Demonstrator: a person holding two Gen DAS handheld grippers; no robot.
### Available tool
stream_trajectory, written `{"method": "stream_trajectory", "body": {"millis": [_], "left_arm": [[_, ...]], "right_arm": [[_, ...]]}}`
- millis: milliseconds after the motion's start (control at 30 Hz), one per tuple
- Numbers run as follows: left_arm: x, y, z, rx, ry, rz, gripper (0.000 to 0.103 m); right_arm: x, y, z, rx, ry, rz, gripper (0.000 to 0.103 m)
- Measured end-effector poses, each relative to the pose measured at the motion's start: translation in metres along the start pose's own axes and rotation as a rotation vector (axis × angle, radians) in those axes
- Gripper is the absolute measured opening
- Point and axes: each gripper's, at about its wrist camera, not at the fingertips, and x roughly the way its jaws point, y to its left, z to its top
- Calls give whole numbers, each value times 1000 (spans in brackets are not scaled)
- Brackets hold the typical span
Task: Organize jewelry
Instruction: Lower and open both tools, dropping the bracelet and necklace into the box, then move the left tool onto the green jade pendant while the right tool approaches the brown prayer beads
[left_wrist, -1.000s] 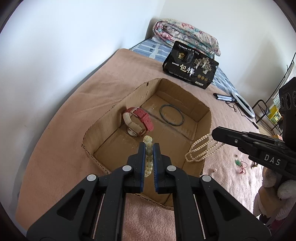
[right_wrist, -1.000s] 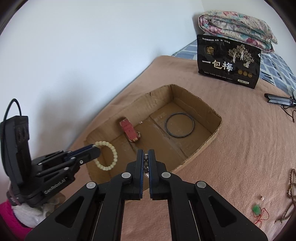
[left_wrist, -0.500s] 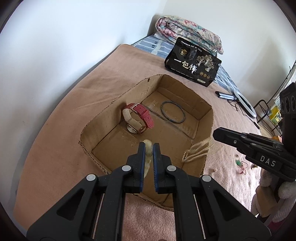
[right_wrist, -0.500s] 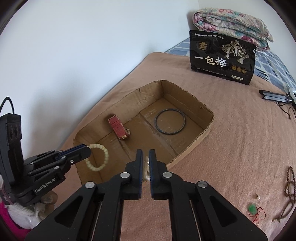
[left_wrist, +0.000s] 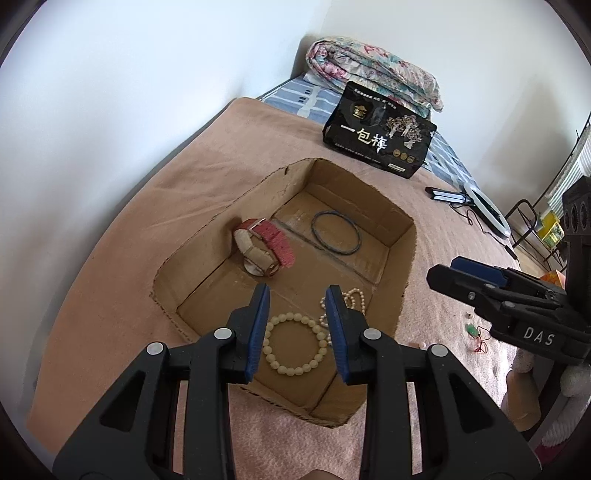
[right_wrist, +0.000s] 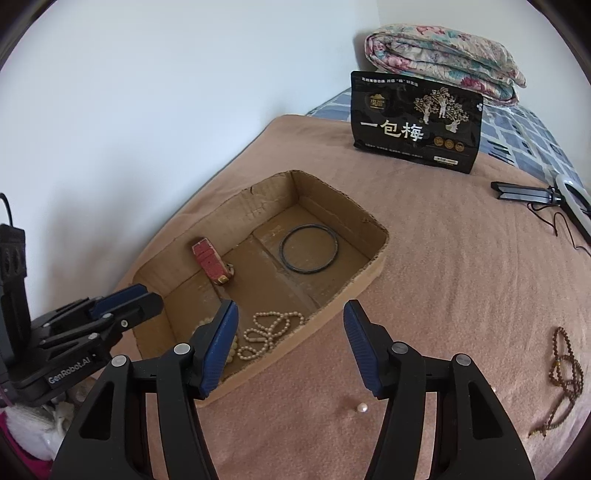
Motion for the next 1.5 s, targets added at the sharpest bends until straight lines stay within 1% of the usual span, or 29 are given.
{"method": "stream_trajectory", "body": {"millis": [167, 300, 367, 500, 800, 967, 1167, 1300, 1333, 1367, 1500], "left_arm": [[-1, -14, 3, 21, -10, -13, 31], [0, -29, 4, 37, -8, -51, 31], [1, -42, 4, 66, -11, -68, 31], [1, -65, 2, 121, -20, -75, 31], [11, -112, -2, 184, 7, -131, 31], [18, -138, -8, 224, 30, -155, 31], [29, -166, -17, 270, 66, -185, 31], [39, -182, -23, 288, 104, -223, 32], [40, -184, -24, 289, 111, -229, 34], [43, -188, -25, 292, 120, -239, 39], [55, -204, -34, 317, 156, -261, 40]], "right_arm": [[-11, -10, -5, -8, -10, -43, 59], [-23, -24, -8, 0, -23, -77, 62], [-30, -34, -9, 8, -33, -101, 67], [-44, -55, -12, 26, -44, -139, 67], [-79, -124, -25, 126, -64, -210, 67], [-97, -164, -37, 193, -92, -253, 67], [-113, -198, -48, 219, -127, -292, 67], [-114, -220, -55, 209, -111, -304, 67], [-114, -225, -57, 207, -102, -306, 67], [-113, -230, -59, 206, -91, -309, 68], [-106, -256, -69, 227, -35, -297, 68]]}}
